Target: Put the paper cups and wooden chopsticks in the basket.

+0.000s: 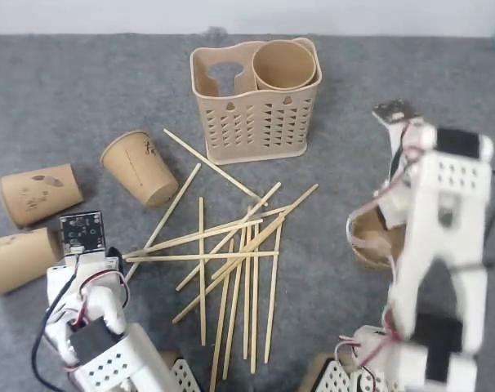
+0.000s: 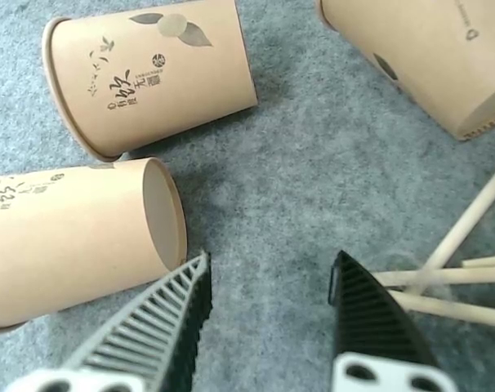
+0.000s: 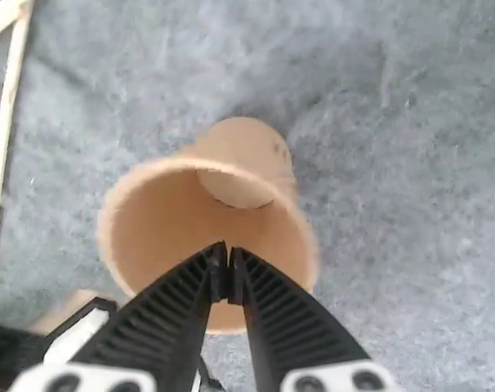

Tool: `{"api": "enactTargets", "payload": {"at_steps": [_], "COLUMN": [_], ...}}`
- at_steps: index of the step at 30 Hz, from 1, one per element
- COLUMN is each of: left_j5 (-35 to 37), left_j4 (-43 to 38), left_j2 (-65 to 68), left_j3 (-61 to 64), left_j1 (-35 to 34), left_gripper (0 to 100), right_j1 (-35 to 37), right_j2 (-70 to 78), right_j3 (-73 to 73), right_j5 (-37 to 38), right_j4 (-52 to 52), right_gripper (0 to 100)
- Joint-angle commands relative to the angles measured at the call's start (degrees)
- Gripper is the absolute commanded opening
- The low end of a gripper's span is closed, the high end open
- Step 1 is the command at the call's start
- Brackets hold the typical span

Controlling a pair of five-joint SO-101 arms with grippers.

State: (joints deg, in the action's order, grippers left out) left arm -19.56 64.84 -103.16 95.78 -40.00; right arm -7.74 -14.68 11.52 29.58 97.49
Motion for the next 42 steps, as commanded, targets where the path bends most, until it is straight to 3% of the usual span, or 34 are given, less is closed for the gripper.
{"api": "enactTargets", "payload": {"at_steps": [1, 6, 12, 20, 32, 35, 40, 42], "left_j5": [-0.5, -0.5, -0.5, -0.5, -0.5, -0.5, -0.5, -0.5], "left_j4": [-0.2, -0.2, -0.2, -0.2, -0.2, -0.2, -0.2, -0.2], "left_j2": [-0.2, -0.2, -0.2, -0.2, -0.2, -0.2, -0.2, -0.2], "left_j3": [-0.6, -0.6, -0.6, -0.6, -0.6, -0.6, -0.6, -0.6], "left_j1": [-0.4, -0.4, -0.4, -0.4, -0.4, -0.4, -0.4, -0.4], "left_gripper": [22, 22, 22, 22, 22, 22, 22, 22], "right_j1": [-1.0, -0.7, -2.1, -7.1, -7.0, -7.2, -7.2, -7.3], "right_j2": [-16.2, -30.5, -36.6, -27.7, -15.6, -13.1, -10.6, -11.0], "right_j3": [4.9, 8.9, 9.7, 18.2, 23.6, 28.0, 30.9, 30.2], "right_j5": [0.9, 0.8, 0.9, 0.6, -1.2, -1.2, -1.2, -1.1], "right_j4": [-3.2, -3.7, -3.0, -12.7, -22.2, -26.0, -29.4, -28.5], "right_gripper": [3.7, 17.7, 18.4, 18.4, 18.4, 17.1, 0.0, 2.2]}}
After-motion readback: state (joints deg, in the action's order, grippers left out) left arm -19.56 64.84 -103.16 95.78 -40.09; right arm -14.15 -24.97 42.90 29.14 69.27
